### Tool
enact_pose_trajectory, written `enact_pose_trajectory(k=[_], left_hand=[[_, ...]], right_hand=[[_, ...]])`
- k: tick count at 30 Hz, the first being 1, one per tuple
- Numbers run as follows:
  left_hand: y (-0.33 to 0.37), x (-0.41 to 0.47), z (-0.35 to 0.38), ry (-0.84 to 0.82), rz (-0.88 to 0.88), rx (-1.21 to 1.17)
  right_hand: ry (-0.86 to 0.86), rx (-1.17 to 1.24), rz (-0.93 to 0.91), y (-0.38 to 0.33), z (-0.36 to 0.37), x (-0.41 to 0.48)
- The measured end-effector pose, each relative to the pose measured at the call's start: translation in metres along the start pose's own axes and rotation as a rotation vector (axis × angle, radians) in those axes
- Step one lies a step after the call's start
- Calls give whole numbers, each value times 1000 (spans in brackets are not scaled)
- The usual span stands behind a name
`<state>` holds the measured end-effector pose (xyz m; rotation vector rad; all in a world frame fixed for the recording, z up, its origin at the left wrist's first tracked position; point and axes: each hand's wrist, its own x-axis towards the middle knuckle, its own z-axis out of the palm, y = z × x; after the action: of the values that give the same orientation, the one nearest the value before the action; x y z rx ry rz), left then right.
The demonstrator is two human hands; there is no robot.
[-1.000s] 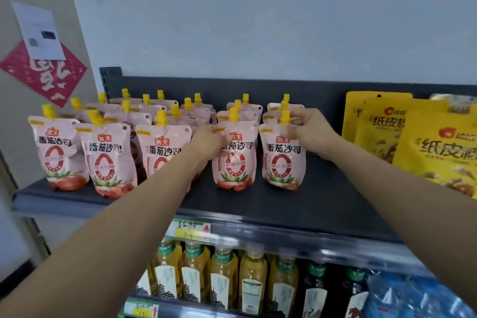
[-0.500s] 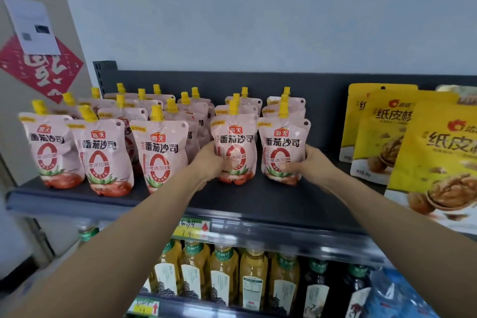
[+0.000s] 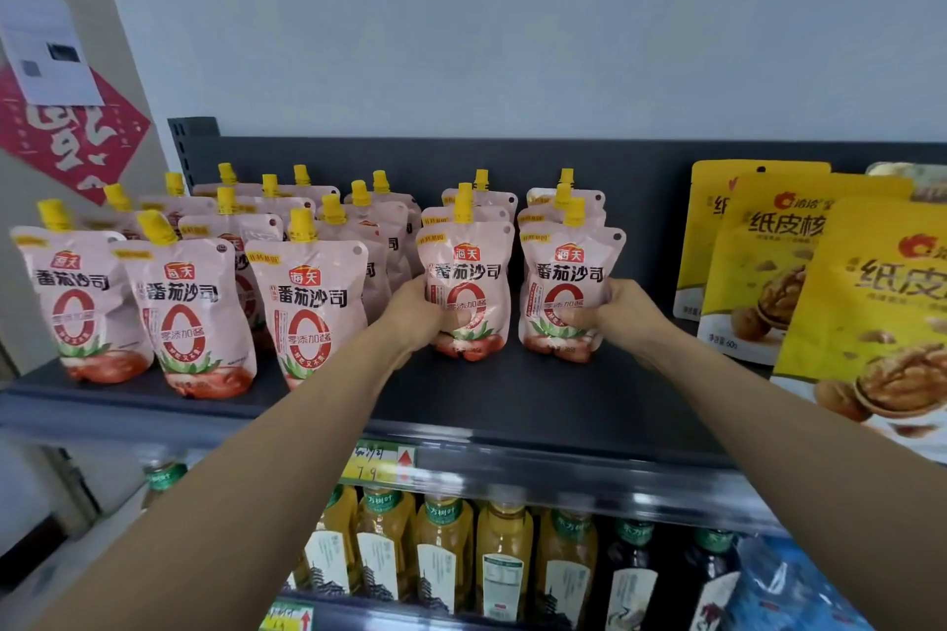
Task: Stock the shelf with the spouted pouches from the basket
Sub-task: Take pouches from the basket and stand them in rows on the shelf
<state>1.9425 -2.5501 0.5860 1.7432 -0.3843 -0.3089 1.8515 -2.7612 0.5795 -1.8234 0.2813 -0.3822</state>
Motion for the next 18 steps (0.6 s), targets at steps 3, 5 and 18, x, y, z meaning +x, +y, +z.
enact_pose_trajectory(k=[3,5,18], left_hand=[[-2,1,0,-7,-6,-11],[-3,1,0,1,-14,-11],[-2,-4,-1,73,-1,45]], right_hand=[[-44,48,-14,3,-1,-3],[-68,85,-23,7,0,-5],[26,34,30,10,6,-9]])
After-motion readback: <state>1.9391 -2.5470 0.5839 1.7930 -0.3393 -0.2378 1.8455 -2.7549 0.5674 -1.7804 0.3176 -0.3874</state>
